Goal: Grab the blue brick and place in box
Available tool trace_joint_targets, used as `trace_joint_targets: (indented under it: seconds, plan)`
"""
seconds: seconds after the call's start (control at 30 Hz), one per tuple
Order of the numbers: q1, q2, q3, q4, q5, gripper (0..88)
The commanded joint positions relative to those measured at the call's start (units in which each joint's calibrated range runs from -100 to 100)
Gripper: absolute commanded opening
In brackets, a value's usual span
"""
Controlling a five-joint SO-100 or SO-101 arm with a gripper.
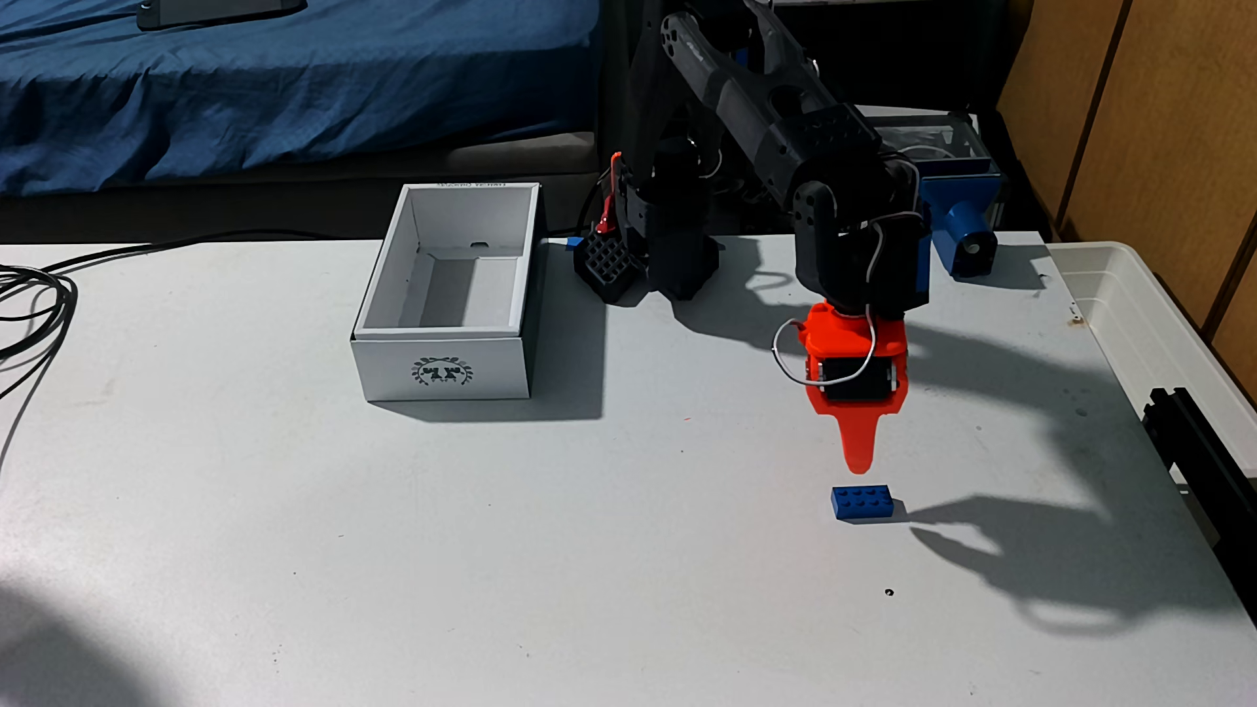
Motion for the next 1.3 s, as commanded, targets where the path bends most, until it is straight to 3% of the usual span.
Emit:
trace_joint_targets:
  seconds: [0.0,1.27]
  plan:
    - [-0.62,-0.20,-2.28,-0.74,-0.55,1.2]
    - [0.72,4.54,-2.37,-1.69,-0.28,1.3]
